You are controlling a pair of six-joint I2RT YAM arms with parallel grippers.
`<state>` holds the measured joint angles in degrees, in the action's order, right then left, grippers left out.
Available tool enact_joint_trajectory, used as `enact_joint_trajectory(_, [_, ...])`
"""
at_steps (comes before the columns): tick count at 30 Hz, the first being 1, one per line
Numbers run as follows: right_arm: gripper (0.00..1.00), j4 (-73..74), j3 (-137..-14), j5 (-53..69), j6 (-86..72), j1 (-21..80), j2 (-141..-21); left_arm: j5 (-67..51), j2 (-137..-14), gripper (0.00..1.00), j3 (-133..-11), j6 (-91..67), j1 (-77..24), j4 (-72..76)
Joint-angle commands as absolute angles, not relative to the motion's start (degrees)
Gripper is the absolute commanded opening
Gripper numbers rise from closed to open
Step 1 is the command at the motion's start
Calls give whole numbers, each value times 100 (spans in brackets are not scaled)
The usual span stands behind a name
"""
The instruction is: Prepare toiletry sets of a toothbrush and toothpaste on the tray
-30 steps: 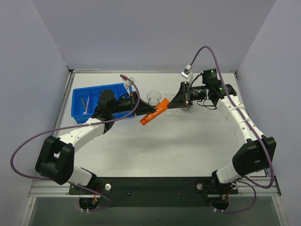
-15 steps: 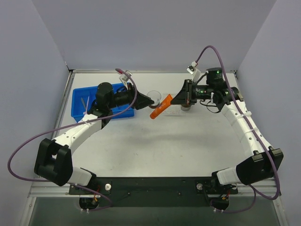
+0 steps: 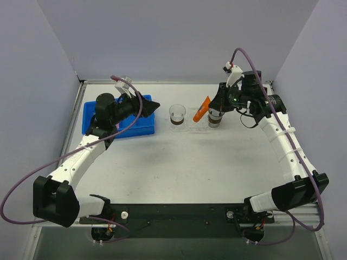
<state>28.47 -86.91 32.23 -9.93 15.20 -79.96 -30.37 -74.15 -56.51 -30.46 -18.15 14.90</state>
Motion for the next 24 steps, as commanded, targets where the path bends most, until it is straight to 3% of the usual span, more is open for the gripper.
enact_joint_trajectory(1, [0,2804,-9210,2375,-344,1547,-8261,-1961,-7040,68,-5818,-2847,-1574,1030])
enact_joint_trajectory(8, [0,2330,-9431,2074,-246,1538,-8771,-748,-6759,68,-5581,-3050,-1231,694])
enact_joint_trajectory(24, [0,1538,-9413,1679,149,1775,-9413,-475,-6548,69,-5353,-3287,-642,220])
